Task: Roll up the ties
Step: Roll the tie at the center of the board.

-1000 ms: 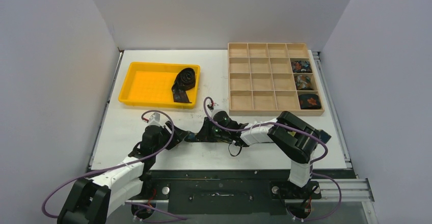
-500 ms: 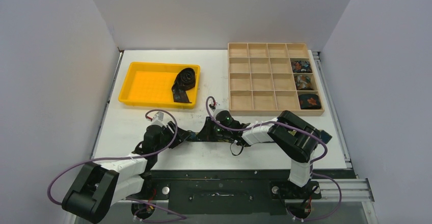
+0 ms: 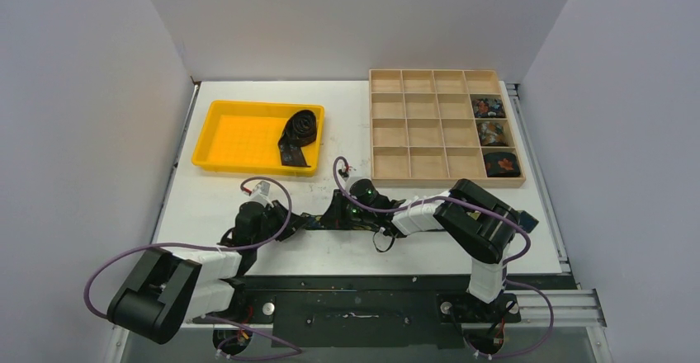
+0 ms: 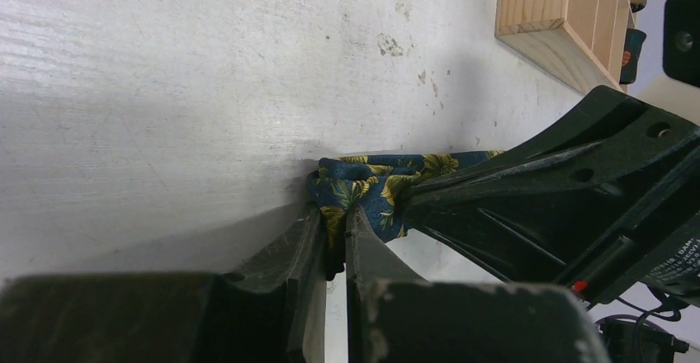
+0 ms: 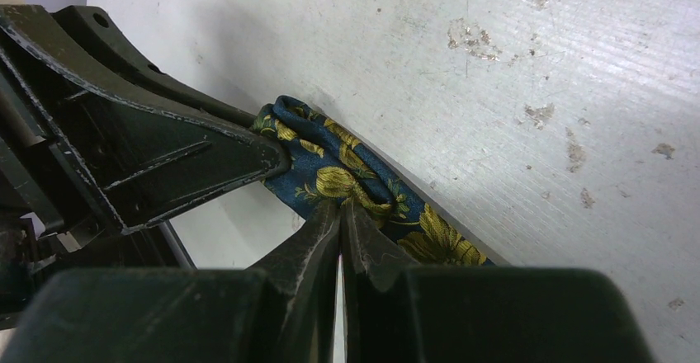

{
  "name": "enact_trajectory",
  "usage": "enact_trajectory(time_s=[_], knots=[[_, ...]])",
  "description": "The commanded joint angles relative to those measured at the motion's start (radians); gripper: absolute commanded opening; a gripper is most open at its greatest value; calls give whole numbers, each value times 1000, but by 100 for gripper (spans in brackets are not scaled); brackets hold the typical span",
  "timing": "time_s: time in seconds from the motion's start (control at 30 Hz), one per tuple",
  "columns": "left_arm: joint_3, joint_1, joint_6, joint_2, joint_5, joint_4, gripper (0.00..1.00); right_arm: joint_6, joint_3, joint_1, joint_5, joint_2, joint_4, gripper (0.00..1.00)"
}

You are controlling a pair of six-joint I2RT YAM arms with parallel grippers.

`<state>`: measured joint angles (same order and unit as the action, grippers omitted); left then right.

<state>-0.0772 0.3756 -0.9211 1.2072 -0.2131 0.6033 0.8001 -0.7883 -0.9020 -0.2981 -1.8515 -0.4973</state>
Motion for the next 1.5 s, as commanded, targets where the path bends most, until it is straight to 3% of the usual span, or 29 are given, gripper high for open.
enact_trajectory(time_s=[0.0,0.13,0.3,0.37,0.6,0.9,1.13,1.47], knots=[[-7,-3,36,-47,13,-12,0,-32,-1,7,15,18,15,5],[-12,-1,48,-90,37,-70,0,-56,-22,4,54,81,60,8],[-30,16,55,-116,73,-131,0,-96,-38,-17,113,145,138,31],[-31,20,52,-121,84,-137,0,-96,-35,-23,124,146,137,33],[-49,53,53,-132,124,-177,0,-75,-82,-52,115,80,115,18],[-58,74,61,-185,154,-231,0,-70,-111,-66,155,6,181,6],[-53,75,68,-222,172,-257,0,-59,-74,-76,188,13,170,5],[-47,82,69,-246,185,-273,0,-73,-39,-90,248,141,173,6]])
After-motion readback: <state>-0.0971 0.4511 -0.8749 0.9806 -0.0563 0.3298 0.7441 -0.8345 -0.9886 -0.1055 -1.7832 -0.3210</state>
